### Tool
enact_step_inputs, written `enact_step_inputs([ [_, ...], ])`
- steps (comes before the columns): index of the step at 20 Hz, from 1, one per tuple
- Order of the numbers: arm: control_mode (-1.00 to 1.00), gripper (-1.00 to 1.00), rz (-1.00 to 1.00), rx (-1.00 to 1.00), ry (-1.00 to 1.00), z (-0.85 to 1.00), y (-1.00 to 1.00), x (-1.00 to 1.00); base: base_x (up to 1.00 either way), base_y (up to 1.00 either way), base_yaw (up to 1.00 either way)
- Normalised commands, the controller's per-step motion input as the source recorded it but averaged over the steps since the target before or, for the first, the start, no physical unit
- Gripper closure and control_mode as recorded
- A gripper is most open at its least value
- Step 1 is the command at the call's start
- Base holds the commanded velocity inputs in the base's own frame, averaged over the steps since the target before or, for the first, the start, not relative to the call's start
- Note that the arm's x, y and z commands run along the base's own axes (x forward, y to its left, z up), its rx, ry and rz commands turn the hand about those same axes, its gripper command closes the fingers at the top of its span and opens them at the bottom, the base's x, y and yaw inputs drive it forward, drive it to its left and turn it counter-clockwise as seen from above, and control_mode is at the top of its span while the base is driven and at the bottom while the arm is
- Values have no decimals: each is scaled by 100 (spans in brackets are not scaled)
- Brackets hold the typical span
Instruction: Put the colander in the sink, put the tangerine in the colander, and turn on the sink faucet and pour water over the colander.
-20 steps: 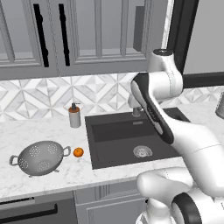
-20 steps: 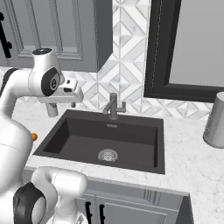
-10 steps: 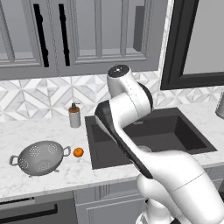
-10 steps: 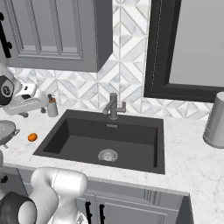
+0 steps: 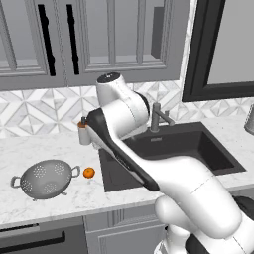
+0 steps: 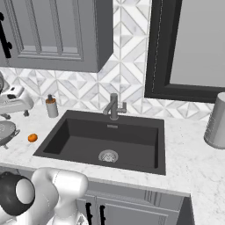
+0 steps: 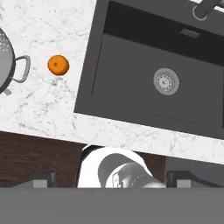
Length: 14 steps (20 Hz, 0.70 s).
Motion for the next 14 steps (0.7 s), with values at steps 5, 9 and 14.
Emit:
enact_step_inputs([
  [5,-100,-100,-2,5,8,-43,64,-1,0,0,0],
  [9,-100,-100,-5,1,1,-57,57,-1,0,0,0],
  [14,-100,-100,-6,3,0,-55,45,0,0,0,0],
])
